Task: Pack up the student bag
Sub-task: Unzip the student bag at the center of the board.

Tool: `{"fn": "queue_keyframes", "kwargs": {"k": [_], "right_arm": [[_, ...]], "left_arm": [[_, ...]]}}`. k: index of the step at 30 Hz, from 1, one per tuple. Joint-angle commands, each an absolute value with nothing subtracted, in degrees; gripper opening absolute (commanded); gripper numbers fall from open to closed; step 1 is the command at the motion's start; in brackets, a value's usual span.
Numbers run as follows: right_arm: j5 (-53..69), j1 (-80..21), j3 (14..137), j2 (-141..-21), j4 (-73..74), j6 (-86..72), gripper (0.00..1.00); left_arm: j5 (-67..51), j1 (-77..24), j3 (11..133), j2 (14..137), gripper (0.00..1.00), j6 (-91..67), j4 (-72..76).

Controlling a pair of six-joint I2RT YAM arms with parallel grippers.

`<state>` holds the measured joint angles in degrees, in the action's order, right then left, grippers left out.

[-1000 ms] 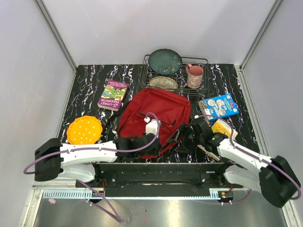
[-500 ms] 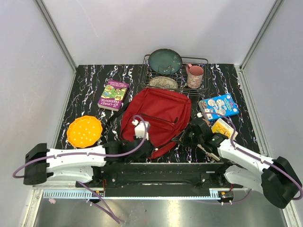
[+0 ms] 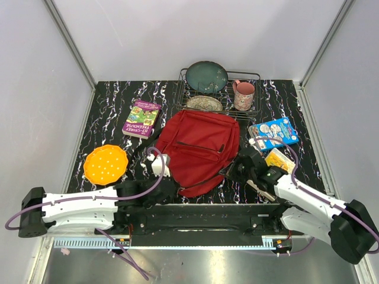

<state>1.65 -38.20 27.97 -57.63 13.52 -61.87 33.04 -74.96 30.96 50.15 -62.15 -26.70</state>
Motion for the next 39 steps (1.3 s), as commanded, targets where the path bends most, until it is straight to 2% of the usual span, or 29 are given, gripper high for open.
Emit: {"fn": "queue_keyframes", "kwargs": {"k": [1, 4, 5, 6, 9, 10, 14, 20, 24, 26, 30, 39], "right_arm": [[1.57, -37.53, 28.21, -56.86, 10.9, -59.59, 0.05], [4.21, -37.62, 29.17, -57.74, 11.34, -59.85, 0.32], [4.74, -37.53, 29.61, -57.83, 12.64, -60.11, 0.71], [5.62, -37.53, 30.23, -57.66, 14.05, -60.64, 0.8], [6.85, -37.53, 34.88, -57.3, 22.74, -62.48, 0.98], [6.94, -37.53, 38.11, -57.48, 29.55, -64.32, 0.98], [7.91, -37.62, 44.64, -56.44, 41.82, -64.61, 1.0], [1.67, -37.53, 41.22, -46.44, 40.6, -62.05, 1.0], [5.25, -37.53, 38.69, -39.56, 41.05, -67.21, 1.0], [7.98, -37.62, 35.61, -37.37, 35.18, -69.86, 1.0], [14.75, -39.11, 31.38, -41.29, 24.8, -76.19, 0.99], [9.41, -49.83, 33.75, -50.53, 24.34, -86.11, 1.0]], "left_arm": [[35.6, -75.15, 36.2, 52.29, 0.0, -58.54, -28.65], [35.42, -75.15, 38.14, 54.05, 0.0, -57.75, -28.65], [35.51, -75.15, 39.19, 54.49, 0.0, -57.66, -28.74], [35.51, -75.15, 40.16, 55.1, 0.0, -57.92, -29.7], [35.51, -75.06, 44.55, 56.51, 0.0, -59.49, -33.37], [35.42, -75.15, 45.78, 56.86, 0.0, -60.11, -34.79], [34.28, -75.15, 50.18, 58.09, 0.0, -61.61, -38.58], [34.63, -75.23, 46.06, 58.54, 0.0, -59.86, -34.82], [34.89, -75.15, 45.0, 58.18, 0.0, -57.22, -31.2], [34.72, -75.23, 45.26, 58.36, 0.0, -55.38, -30.5], [34.02, -75.23, 46.76, 59.59, 0.0, -53.79, -30.15], [32.7, -75.23, 47.19, 62.22, 0.0, -53.35, -27.51]]}}
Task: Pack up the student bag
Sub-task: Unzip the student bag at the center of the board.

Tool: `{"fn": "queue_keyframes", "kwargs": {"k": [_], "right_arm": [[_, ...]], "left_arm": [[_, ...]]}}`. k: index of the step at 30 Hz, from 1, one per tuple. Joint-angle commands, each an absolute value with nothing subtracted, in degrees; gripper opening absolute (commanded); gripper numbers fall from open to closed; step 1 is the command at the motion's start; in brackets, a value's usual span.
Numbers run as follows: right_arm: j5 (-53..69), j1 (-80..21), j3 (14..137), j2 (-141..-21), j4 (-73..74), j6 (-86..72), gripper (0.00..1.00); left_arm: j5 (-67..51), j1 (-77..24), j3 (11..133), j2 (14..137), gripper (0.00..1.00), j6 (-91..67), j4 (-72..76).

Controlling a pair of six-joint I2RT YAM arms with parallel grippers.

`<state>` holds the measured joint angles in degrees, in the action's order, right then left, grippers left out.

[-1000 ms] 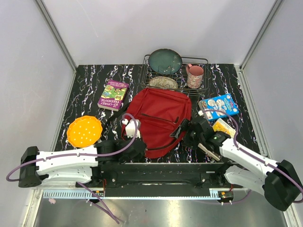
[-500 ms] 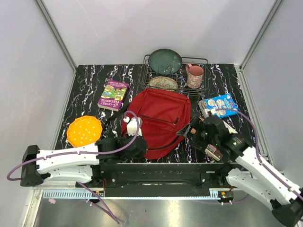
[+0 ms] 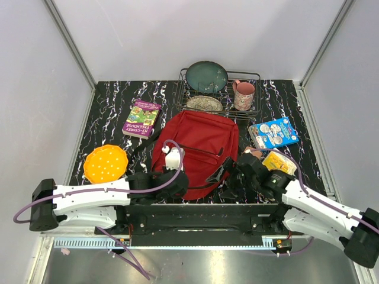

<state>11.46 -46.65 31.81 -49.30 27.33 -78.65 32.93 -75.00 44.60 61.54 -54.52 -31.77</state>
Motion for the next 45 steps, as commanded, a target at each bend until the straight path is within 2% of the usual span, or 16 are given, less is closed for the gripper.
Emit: {"fn": "queue_keyframes", "kwargs": {"k": [1, 3, 6, 7, 13, 14, 19, 21, 29, 37, 38, 39, 41, 42, 44, 45], "right_arm": [[9.14, -50.97, 33.31, -51.15, 23.82, -87.0, 1.0], [8.18, -51.5, 31.48, -51.42, 22.07, -89.72, 0.98], [6.77, -51.85, 29.62, -52.29, 15.92, -92.28, 0.91], [6.25, -51.86, 29.79, -52.99, 14.17, -92.29, 0.83], [2.37, -51.86, 31.03, -55.98, 10.65, -92.37, 0.67], [2.72, -51.86, 30.76, -56.33, 9.76, -92.46, 0.49], [0.71, -51.94, 27.95, -53.89, 8.52, -92.28, 0.06], [-1.74, -51.86, 26.55, -51.69, 10.62, -92.11, 0.0], [-14.93, -50.72, 26.46, -39.29, 27.67, -85.01, 0.0], [-9.67, -43.77, 29.35, -41.91, 31.2, -74.19, 0.0], [-8.8, -43.68, 30.49, -42.53, 30.94, -71.57, 0.03], [-7.83, -43.68, 31.19, -43.15, 29.81, -69.89, 0.12], [-3.72, -43.68, 34.17, -45.69, 29.18, -65.85, 0.41], [-2.13, -43.59, 35.32, -46.4, 29.44, -64.87, 0.5], [1.74, -43.68, 38.65, -47.46, 30.4, -63.73, 0.6], [2.37, -43.77, 39.63, -47.37, 32.06, -63.72, 0.69]], "left_arm": [[32.43, -75.23, 47.55, 62.4, 0.0, -53.18, -27.42], [31.91, -75.23, 47.9, 62.93, 0.0, -52.56, -26.55], [30.33, -75.23, 48.34, 64.07, 0.0, -51.77, -25.14], [29.63, -75.23, 48.51, 64.33, 0.0, -51.59, -24.88], [27.86, -75.32, 50.01, 65.3, 0.0, -49.66, -24.7], [27.77, -75.32, 50.1, 64.95, 0.0, -49.4, -24.78], [29.0, -75.32, 48.78, 62.67, 0.0, -49.57, -26.54], [29.44, -75.32, 47.64, 61.7, 0.0, -50.27, -26.89], [32.69, -75.32, 40.44, 53.36, 0.0, -59.58, -35.59], [36.82, -75.32, 36.21, 46.41, 0.0, -71.62, -47.27], [37.0, -75.24, 36.21, 46.23, 0.0, -71.54, -47.37], [37.18, -75.23, 36.47, 46.06, 0.0, -71.28, -47.2], [37.18, -75.32, 37.35, 46.32, 0.0, -68.57, -44.83], [37.0, -75.32, 37.88, 46.58, 0.0, -67.34, -43.78], [36.83, -75.32, 38.93, 48.25, 0.0, -64.34, -41.75], [36.74, -75.32, 39.98, 49.03, 0.0, -63.55, -41.23]]}}
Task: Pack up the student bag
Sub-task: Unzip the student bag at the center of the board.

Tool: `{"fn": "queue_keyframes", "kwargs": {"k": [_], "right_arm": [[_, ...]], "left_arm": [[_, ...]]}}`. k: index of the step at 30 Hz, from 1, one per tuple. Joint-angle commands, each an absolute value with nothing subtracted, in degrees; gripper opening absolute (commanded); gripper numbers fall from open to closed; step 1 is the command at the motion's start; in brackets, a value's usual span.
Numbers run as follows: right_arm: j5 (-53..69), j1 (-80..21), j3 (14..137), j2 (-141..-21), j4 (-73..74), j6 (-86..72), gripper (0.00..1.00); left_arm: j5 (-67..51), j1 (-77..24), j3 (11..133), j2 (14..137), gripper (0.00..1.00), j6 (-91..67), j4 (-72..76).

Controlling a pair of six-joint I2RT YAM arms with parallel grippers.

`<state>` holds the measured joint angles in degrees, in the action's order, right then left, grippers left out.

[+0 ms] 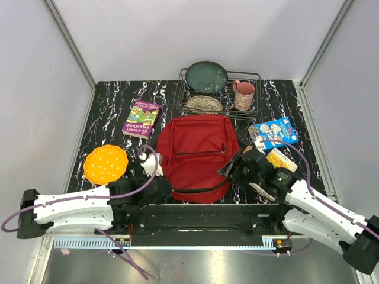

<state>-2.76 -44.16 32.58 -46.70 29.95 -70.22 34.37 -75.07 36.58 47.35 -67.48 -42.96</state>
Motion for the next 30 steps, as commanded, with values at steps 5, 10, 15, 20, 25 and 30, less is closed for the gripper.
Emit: {"fn": "queue_keyframes", "kwargs": {"k": [5, 10, 15, 20, 25, 30], "right_arm": [[4.65, -43.68, 42.62, -42.02, 35.5, -65.91, 0.78], [11.67, -43.77, 42.8, -40.87, 37.26, -66.97, 0.78], [16.69, -44.03, 38.5, -42.09, 30.7, -69.69, 0.77], [16.09, -48.95, 38.76, -47.63, 26.45, -74.17, 0.79], [13.38, -51.32, 38.15, -50.45, 27.24, -82.06, 0.82], [7.65, -52.47, 34.46, -47.29, 25.32, -93.06, 0.83]], "left_arm": [[36.12, -75.32, 42.97, 55.19, 0.0, -60.12, -38.76], [34.98, -75.32, 44.56, 58.62, 0.0, -58.1, -35.52], [34.54, -75.24, 44.65, 59.15, 0.0, -56.52, -32.61], [34.45, -75.32, 46.49, 60.38, 0.0, -55.02, -32.43], [34.63, -75.32, 46.41, 60.73, 0.0, -55.02, -31.47], [34.63, -75.32, 46.58, 60.47, 0.0, -54.58, -31.73]]}}
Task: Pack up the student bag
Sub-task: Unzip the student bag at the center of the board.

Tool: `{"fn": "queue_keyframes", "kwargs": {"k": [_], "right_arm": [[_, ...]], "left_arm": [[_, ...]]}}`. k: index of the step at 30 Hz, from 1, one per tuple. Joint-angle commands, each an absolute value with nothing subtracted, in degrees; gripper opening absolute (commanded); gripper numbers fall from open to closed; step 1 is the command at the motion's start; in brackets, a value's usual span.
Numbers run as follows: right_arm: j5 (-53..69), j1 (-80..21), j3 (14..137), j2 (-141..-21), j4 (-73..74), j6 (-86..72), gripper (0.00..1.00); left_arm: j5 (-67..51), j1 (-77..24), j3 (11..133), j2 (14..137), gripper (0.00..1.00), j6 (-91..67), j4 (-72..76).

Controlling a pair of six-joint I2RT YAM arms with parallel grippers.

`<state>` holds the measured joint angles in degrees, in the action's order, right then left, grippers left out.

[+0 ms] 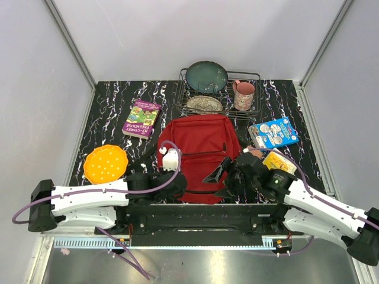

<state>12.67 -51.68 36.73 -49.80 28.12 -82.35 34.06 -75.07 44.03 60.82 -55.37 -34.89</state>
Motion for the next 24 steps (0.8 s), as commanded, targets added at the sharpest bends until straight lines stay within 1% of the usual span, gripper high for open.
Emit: {"fn": "queue_keyframes", "kwargs": {"k": [1, 5, 12, 16, 19, 24], "right_arm": [[6.86, -52.56, 32.97, -47.2, 24.36, -96.21, 0.83], [6.5, -52.82, 33.39, -49.04, 22.67, -98.96, 0.84], [8.17, -54.58, 37.97, -56.59, 23.99, -99.93, 0.84], [6.34, -56.07, 35.52, -57.04, 23.47, -105.01, 0.84], [5.63, -57.13, 34.02, -56.78, 20.04, -107.83, 0.84], [4.22, -57.66, 33.23, -58.26, 18.2, -109.95, 0.82]], "left_arm": [[34.72, -75.32, 46.5, 60.47, 0.0, -54.67, -31.73], [35.86, -75.23, 47.02, 60.82, 0.0, -54.49, -32.17], [36.48, -75.23, 46.85, 61.08, 0.0, -55.37, -31.47], [35.69, -75.23, 46.49, 61.35, 0.0, -54.93, -30.67], [35.42, -75.23, 46.58, 61.17, 0.0, -54.41, -30.41], [34.11, -75.23, 46.15, 60.64, 0.0, -52.31, -27.52]]}}
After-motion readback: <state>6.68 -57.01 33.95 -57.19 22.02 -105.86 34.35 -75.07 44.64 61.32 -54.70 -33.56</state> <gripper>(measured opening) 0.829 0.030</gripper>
